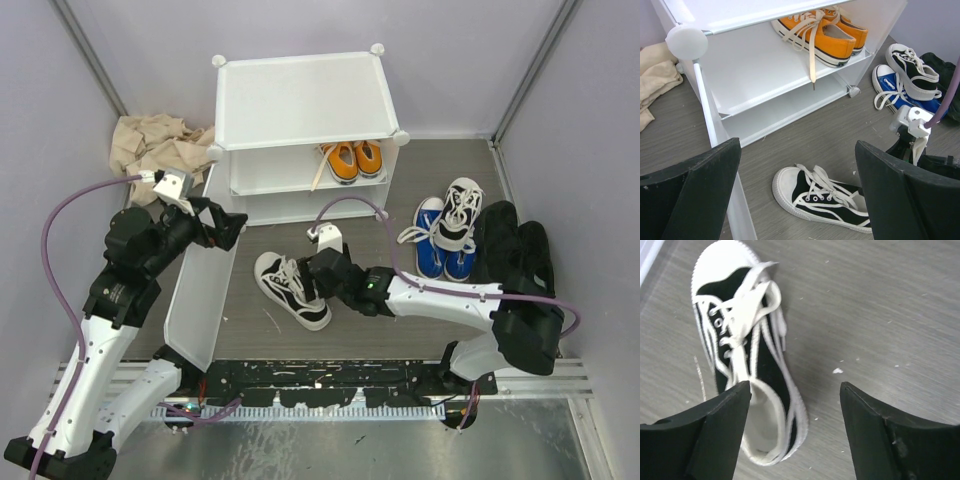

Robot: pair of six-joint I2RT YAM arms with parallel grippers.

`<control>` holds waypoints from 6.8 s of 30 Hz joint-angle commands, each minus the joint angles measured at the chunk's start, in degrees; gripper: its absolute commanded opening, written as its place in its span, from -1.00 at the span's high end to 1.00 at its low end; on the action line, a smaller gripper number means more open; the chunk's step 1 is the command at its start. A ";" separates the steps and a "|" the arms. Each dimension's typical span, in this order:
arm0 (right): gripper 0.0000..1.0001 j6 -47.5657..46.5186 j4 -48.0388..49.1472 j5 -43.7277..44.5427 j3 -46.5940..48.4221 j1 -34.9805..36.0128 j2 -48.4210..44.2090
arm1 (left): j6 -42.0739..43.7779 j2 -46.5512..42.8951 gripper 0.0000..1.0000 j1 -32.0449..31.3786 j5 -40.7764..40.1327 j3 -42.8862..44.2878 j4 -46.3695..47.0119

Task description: Place and organize the shoes in the shoe cabinet

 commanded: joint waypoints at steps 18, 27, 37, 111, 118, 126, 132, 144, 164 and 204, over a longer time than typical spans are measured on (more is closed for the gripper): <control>-0.62 -9.28 -17.74 20.93 1.29 -40.35 -19.48 | -2.24 0.50 -0.96 0.18 0.12 -2.72 -11.51; -0.61 -14.80 -9.16 14.33 4.01 -47.95 -8.78 | -2.28 0.13 -0.96 0.18 0.30 -2.79 -11.22; -0.54 -15.39 -3.68 13.79 2.21 -52.78 -2.66 | -2.31 0.13 -0.96 0.19 0.52 -2.92 -11.29; -0.40 -14.51 14.55 -2.67 -16.36 -2.77 -24.56 | -1.86 1.34 -0.96 0.19 -1.98 -3.04 -12.01; -0.72 -17.62 13.59 -9.06 -10.91 -2.74 -15.87 | -1.80 1.49 -0.96 0.19 -2.08 -2.82 -12.19; -0.73 -15.88 7.43 -7.69 -3.64 -2.71 -2.20 | -1.73 1.28 -0.96 0.15 -2.29 -2.83 -12.27; -0.73 -14.16 5.59 -5.00 -3.88 -2.74 -0.99 | -1.73 1.18 -0.96 0.13 -2.23 -2.98 -12.29; -0.44 -10.33 9.70 -13.55 -6.54 -2.73 8.61 | -1.69 1.42 -0.96 0.16 -2.47 -3.11 -12.45; 0.98 -14.45 -12.54 -2.64 22.61 -2.81 -8.75 | -2.17 -0.35 -0.96 0.14 -2.06 -0.79 -13.05; 0.39 -13.89 5.92 0.02 54.73 -16.75 26.39 | -3.26 -7.83 -0.96 0.16 -2.69 0.64 -14.54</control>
